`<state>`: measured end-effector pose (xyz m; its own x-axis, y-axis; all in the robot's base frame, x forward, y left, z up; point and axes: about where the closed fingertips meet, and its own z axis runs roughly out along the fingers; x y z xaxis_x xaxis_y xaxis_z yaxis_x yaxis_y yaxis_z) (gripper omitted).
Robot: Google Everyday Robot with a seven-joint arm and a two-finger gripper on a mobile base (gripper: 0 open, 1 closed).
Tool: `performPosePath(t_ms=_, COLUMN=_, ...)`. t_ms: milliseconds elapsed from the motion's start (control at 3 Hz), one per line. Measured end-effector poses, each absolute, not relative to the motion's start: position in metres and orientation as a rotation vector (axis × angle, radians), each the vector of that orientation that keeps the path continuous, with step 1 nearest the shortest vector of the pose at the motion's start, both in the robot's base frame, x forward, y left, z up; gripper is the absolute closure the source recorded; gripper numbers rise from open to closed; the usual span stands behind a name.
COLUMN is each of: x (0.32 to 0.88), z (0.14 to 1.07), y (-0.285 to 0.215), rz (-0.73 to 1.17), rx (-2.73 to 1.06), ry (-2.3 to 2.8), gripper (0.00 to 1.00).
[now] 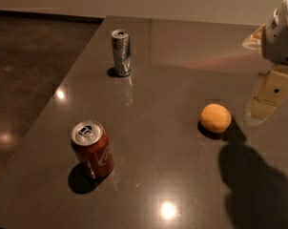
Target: Pick coke can
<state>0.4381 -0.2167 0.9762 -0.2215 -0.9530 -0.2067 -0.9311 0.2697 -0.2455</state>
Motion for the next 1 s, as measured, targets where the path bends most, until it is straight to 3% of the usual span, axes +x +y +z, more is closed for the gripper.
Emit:
performPosePath(t_ms=667, x=0.433, z=0.977, y=-0.197, rz=-0.004, rx=-1.727, ry=2.188, gripper=0.0)
performPosePath(t_ms=1000, x=0.414, z=0.984, y=-0.156, rz=0.141, rx=-1.764, ry=2.052, gripper=0.0)
